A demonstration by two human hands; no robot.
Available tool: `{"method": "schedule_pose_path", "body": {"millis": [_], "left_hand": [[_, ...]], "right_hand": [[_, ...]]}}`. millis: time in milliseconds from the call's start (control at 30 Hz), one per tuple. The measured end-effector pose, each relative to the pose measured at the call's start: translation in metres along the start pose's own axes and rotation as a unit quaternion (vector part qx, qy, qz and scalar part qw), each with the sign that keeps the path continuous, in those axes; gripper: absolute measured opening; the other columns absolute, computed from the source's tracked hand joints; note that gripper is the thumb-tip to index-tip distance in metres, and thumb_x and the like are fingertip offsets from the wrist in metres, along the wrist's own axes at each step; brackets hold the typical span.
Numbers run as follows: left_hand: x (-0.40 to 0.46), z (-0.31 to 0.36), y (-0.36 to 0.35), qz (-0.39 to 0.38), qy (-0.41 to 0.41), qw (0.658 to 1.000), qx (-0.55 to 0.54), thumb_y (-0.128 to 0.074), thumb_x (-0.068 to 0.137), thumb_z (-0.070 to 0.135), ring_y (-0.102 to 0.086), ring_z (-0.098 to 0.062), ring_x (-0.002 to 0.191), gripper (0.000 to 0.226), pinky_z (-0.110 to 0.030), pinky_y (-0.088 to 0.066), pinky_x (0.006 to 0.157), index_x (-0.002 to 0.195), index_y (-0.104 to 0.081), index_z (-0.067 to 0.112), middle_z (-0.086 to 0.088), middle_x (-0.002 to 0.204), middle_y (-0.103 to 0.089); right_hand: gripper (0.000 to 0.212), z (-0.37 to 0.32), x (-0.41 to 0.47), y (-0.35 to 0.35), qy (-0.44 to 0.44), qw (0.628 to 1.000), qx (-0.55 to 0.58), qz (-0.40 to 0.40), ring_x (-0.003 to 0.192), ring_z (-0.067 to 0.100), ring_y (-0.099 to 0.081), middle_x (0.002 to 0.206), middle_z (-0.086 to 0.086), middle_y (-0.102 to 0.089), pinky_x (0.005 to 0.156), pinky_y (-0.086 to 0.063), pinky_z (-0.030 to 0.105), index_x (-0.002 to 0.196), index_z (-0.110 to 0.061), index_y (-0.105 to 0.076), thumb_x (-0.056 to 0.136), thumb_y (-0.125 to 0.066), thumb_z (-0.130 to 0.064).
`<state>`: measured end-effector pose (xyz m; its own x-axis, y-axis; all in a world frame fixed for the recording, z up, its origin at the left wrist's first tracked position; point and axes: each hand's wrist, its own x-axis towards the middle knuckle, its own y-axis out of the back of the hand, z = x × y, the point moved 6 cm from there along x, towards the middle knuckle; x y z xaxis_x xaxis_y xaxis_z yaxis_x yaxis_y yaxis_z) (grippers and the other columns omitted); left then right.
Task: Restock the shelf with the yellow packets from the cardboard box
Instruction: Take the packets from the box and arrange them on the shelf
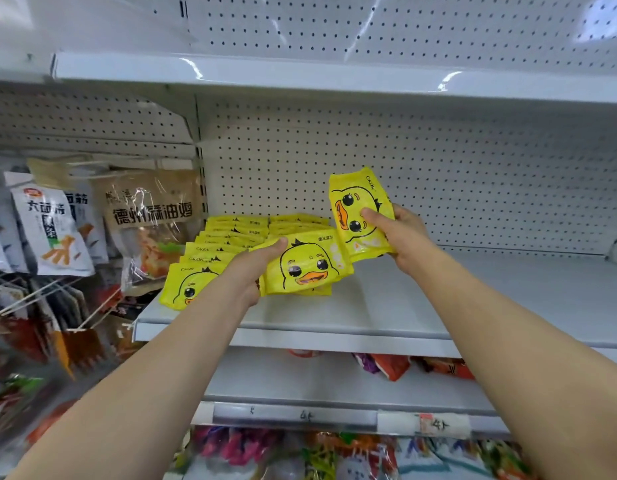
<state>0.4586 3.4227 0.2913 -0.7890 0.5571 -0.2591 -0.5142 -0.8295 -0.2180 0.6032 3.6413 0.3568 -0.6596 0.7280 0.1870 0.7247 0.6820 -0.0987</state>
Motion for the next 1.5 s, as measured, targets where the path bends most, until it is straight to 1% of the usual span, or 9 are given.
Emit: {"method": "schedule_pose_path", "body": {"millis": [33, 167, 367, 467, 633, 800, 1133, 1333, 1500], "left_hand": [[0.002, 0.002, -0.001, -0.004, 0.001, 1.0, 0.01, -0.095, 0.05, 0.045, -0.072, -0.028, 0.092, 0.082, -0.051, -0.056, 0.087, 0.119, -0.062, 0.015, -0.007, 0.106, -0.074], [0.003, 0.004, -0.01, -0.024, 0.013, 0.999, 0.026, -0.081, 0.077, 0.014, -0.073, -0.023, 0.073, 0.036, -0.042, -0.061, 0.06, 0.107, -0.064, 0.005, -0.012, 0.092, -0.074], [0.02, 0.018, -0.019, -0.074, 0.005, 0.974, 0.213, -0.078, 0.078, 0.007, -0.071, -0.022, 0.077, 0.034, -0.036, -0.061, 0.067, 0.11, -0.065, 0.006, -0.011, 0.096, -0.074], [0.026, 0.034, -0.025, -0.091, -0.025, 0.926, 0.364, -0.076, 0.083, 0.014, -0.068, -0.018, 0.084, 0.022, -0.029, -0.054, 0.07, 0.099, -0.063, 0.023, -0.002, 0.099, -0.071], [0.054, 0.042, -0.035, -0.104, -0.079, 0.803, 0.582, -0.082, 0.078, 0.023, -0.048, -0.026, 0.125, 0.059, -0.04, -0.043, 0.103, 0.131, -0.057, 0.022, -0.005, 0.138, -0.051], [0.077, 0.039, -0.036, -0.106, -0.097, 0.719, 0.68, -0.082, 0.076, 0.029, -0.049, -0.026, 0.126, 0.062, -0.042, -0.042, 0.106, 0.132, -0.057, 0.02, -0.004, 0.139, -0.053], [0.101, 0.035, -0.032, -0.073, -0.155, 0.691, 0.702, -0.082, 0.075, 0.031, -0.053, -0.024, 0.113, 0.061, -0.027, -0.044, 0.086, 0.127, -0.055, 0.014, -0.004, 0.126, -0.056], [0.1, 0.033, -0.033, -0.073, -0.206, 0.704, 0.676, -0.081, 0.076, 0.029, -0.053, -0.021, 0.12, 0.059, -0.027, -0.044, 0.093, 0.128, -0.057, 0.015, -0.003, 0.131, -0.058], [0.105, 0.026, -0.029, -0.065, -0.194, 0.684, 0.7, -0.077, 0.08, 0.036, -0.05, -0.024, 0.122, 0.062, -0.029, -0.043, 0.093, 0.134, -0.052, 0.017, -0.004, 0.135, -0.054]], "right_hand": [[0.018, 0.0, 0.002, -0.001, 0.0, 1.0, 0.0, -0.002, 0.078, 0.02, -0.075, 0.093, 0.003, -0.077, 0.067, -0.061, 0.034, 0.098, -0.02, -0.069, 0.083, -0.079, -0.017], [0.017, -0.002, 0.012, -0.003, 0.005, 1.0, 0.0, -0.014, 0.078, 0.018, -0.075, 0.091, 0.001, -0.077, 0.066, -0.061, 0.033, 0.096, -0.022, -0.07, 0.083, -0.079, -0.017], [0.022, -0.002, 0.023, -0.008, 0.004, 0.999, -0.01, -0.037, 0.084, 0.022, -0.074, 0.097, 0.005, -0.077, 0.066, -0.06, 0.035, 0.102, -0.018, -0.07, 0.082, -0.08, -0.018], [0.023, -0.001, 0.024, -0.01, 0.006, 0.998, -0.015, -0.054, 0.081, 0.022, -0.074, 0.098, 0.007, -0.076, 0.062, -0.059, 0.032, 0.103, -0.016, -0.071, 0.082, -0.079, -0.016], [0.026, 0.002, 0.029, -0.009, 0.014, 0.994, -0.073, -0.082, 0.076, 0.019, -0.074, 0.096, 0.007, -0.077, 0.061, -0.059, 0.029, 0.105, -0.011, -0.072, 0.08, -0.08, -0.015], [0.027, 0.008, 0.035, -0.005, 0.019, 0.976, -0.182, -0.119, 0.073, 0.013, -0.073, 0.092, 0.004, -0.077, 0.066, -0.059, 0.028, 0.102, -0.011, -0.072, 0.078, -0.082, -0.018], [0.031, 0.022, 0.043, -0.014, 0.004, 0.955, -0.246, -0.164, 0.075, 0.013, -0.074, 0.089, 0.0, -0.077, 0.058, -0.054, 0.022, 0.101, -0.015, -0.07, 0.074, -0.086, -0.02], [0.032, 0.022, 0.049, -0.019, 0.01, 0.956, -0.245, -0.164, 0.073, 0.012, -0.073, 0.091, 0.001, -0.076, 0.057, -0.055, 0.022, 0.103, -0.012, -0.069, 0.076, -0.085, -0.017], [0.031, 0.022, 0.051, -0.023, 0.015, 0.949, -0.267, -0.17, 0.07, 0.011, -0.072, 0.092, 0.003, -0.076, 0.057, -0.055, 0.021, 0.102, -0.011, -0.069, 0.076, -0.085, -0.016]]}}
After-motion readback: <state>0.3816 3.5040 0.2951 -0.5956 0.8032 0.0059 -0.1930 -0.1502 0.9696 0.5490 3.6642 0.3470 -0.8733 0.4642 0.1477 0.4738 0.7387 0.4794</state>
